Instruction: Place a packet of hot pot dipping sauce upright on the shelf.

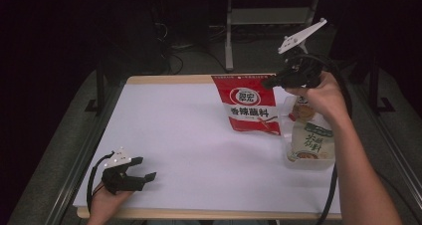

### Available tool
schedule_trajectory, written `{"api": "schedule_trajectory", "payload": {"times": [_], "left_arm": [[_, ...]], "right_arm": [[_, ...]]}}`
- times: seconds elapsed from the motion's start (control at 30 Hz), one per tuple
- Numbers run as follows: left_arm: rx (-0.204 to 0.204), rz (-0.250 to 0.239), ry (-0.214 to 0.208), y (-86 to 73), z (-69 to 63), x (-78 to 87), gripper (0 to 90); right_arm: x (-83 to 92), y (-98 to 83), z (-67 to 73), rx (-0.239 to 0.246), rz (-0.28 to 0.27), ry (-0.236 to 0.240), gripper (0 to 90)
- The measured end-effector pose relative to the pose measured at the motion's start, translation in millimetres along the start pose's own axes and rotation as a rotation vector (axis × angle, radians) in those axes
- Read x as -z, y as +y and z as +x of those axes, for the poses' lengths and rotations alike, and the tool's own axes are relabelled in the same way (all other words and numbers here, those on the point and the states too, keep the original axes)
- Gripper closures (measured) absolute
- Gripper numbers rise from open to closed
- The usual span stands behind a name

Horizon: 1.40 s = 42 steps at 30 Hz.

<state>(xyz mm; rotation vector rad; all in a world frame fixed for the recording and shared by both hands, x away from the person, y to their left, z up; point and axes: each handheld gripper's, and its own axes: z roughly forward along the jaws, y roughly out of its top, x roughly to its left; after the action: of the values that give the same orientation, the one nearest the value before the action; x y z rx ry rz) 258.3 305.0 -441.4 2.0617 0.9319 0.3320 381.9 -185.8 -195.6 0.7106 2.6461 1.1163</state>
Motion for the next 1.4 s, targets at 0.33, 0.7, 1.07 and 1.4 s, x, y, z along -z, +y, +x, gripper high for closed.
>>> {"api": "schedule_trajectory", "payload": {"times": [0.33, 0.7, 1.07, 1.4], "left_arm": [[0.006, -0.001, 0.001, -0.9, 1.4, -0.5, 20.0], [0.007, 0.002, 0.001, -1.7, 4.1, -1.1, 19.9], [0.005, 0.011, -0.004, -1.1, 2.4, -1.6, 19.7], [0.002, 0.010, -0.002, -1.2, 3.2, -2.3, 19.6]], "right_arm": [[19.0, -10.8, -13.6, -0.027, 0.010, -0.035, 90.0], [35.5, -20.5, -29.3, -0.050, 0.004, -0.060, 90.0], [50.5, -35.7, -37.3, -0.082, -0.001, -0.082, 90.0], [65.9, -48.3, -42.6, -0.105, 0.002, -0.107, 90.0]]}}
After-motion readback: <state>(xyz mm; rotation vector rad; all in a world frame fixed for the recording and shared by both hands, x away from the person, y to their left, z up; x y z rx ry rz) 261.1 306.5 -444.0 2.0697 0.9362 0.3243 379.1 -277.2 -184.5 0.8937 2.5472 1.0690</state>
